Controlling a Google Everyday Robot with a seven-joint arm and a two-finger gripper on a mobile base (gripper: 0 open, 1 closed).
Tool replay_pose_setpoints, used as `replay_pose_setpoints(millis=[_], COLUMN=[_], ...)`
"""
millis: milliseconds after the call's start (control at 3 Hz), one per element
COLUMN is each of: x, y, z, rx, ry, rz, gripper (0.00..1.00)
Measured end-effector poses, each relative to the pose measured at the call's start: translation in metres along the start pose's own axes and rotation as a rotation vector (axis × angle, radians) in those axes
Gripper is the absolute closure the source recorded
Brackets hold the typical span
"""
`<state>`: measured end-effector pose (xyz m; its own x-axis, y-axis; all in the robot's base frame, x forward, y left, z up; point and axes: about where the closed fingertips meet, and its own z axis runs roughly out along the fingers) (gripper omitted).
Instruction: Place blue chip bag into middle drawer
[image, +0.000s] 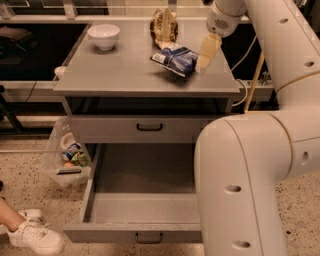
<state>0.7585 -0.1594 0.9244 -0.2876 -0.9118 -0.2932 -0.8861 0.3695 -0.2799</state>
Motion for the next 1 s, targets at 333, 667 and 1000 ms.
replay_pose_setpoints(millis=[333,667,1000], x=[-0.005,-0.006,-0.016], y=[-0.014,-0.016,-0.015], z=[-0.009,-0.001,0.022], rx=[0.054,0.054,0.026], ry=[-0.016,-0.031,-0.081], rz=[0.001,0.003,-0.017], gripper=[0.0,0.0,0.0])
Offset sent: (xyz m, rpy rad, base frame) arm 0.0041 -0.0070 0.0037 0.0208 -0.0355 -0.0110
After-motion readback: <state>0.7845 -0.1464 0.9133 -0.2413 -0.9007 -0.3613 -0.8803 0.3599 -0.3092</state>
